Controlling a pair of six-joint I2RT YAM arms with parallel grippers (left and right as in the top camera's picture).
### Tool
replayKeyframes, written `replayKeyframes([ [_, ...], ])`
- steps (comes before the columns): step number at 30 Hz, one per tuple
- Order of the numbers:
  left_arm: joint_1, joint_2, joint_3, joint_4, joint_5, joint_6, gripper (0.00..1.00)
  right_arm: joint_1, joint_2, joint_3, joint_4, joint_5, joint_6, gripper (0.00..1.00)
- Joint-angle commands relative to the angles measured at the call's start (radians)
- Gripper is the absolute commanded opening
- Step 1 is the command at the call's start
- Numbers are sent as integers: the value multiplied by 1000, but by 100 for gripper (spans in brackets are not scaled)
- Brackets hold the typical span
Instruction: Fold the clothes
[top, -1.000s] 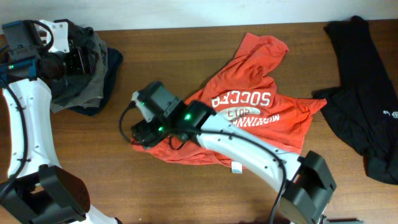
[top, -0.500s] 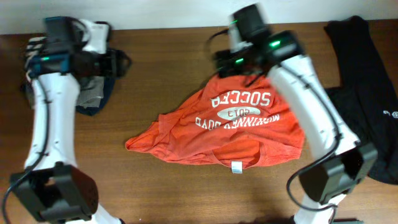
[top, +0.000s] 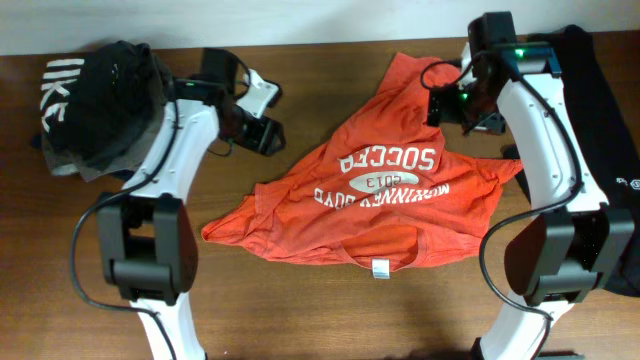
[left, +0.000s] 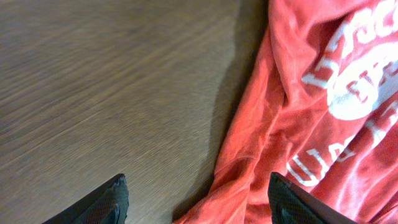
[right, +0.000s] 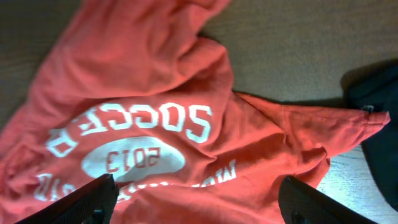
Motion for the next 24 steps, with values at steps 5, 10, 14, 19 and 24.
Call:
replayKeyframes([
  [5,-54,95,13,-13,-20,146,64,3,9,-61,43,-19,-11,87],
  [10,-77,125,12,-33,-18,225,53,3,9,-61,56,-19,-11,87],
  [14,-100,144,12,-58,-18,285,48,3,9,-61,59,-20,-11,87],
  [19,-132,166,12,-111,-14,344,27,3,9,-61,65,-19,-11,87],
  [24,-135,176,12,-149,-22,372,24,3,9,-61,71,-19,-11,87],
])
